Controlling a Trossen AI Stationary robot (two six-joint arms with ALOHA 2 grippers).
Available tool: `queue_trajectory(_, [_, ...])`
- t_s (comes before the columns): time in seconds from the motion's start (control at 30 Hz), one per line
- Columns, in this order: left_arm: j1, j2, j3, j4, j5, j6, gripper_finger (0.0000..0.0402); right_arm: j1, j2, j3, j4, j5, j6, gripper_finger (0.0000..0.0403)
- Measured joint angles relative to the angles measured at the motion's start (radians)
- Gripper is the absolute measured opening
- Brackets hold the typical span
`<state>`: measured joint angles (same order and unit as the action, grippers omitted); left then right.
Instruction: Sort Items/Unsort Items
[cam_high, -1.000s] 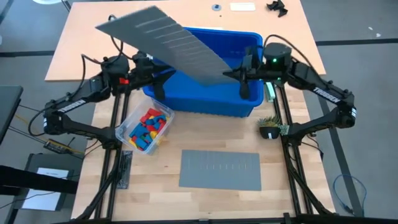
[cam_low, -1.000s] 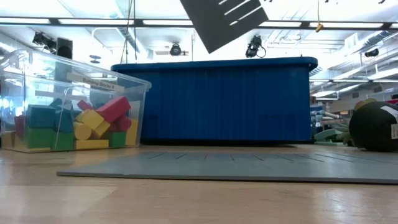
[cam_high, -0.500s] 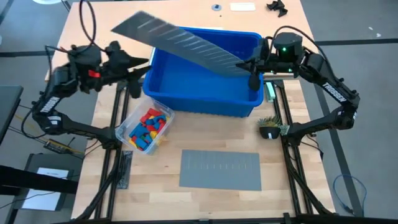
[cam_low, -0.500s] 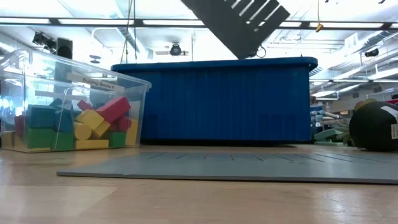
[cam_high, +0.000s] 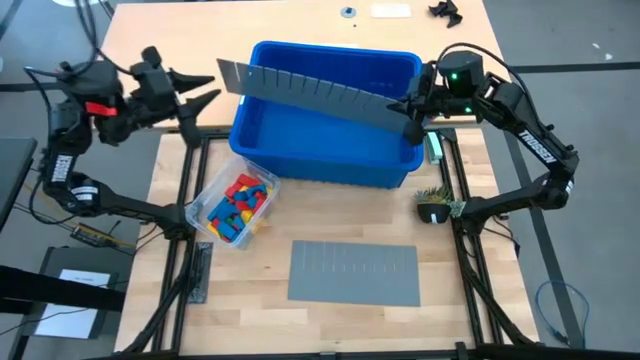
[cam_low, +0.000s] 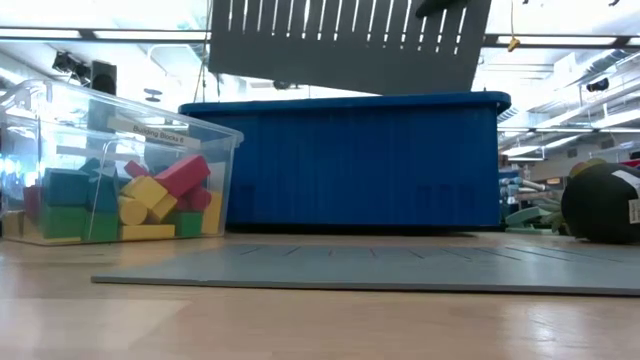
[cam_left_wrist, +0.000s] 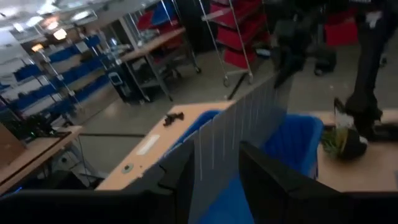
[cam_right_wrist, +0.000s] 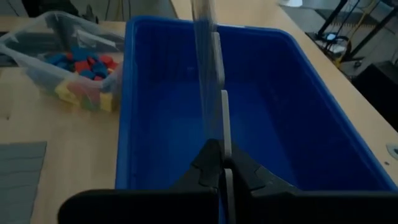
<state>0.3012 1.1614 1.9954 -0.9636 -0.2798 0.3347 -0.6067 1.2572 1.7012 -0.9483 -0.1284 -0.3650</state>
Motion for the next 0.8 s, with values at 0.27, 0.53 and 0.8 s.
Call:
queue_trajectory(0.27, [0.0, 0.063, -0.076, 0.008, -0.027, 0.056, 0.0131, 0.0, -0.001, 0.0, -0.012, -0.026, -0.022, 0.0])
queue_trajectory(0.53, [0.009, 0.105, -0.007, -0.026, -0.089, 0.192, 0.0131, 0.0, 0.0, 0.0, -0.014, -0.026, -0.032, 0.0])
queue_trajectory(0.8, [0.099, 0.105, 0.014, -0.089, -0.089, 0.251, 0.0131, 0.0, 0.0, 0.0, -0.013, -0.03, -0.042, 0.0])
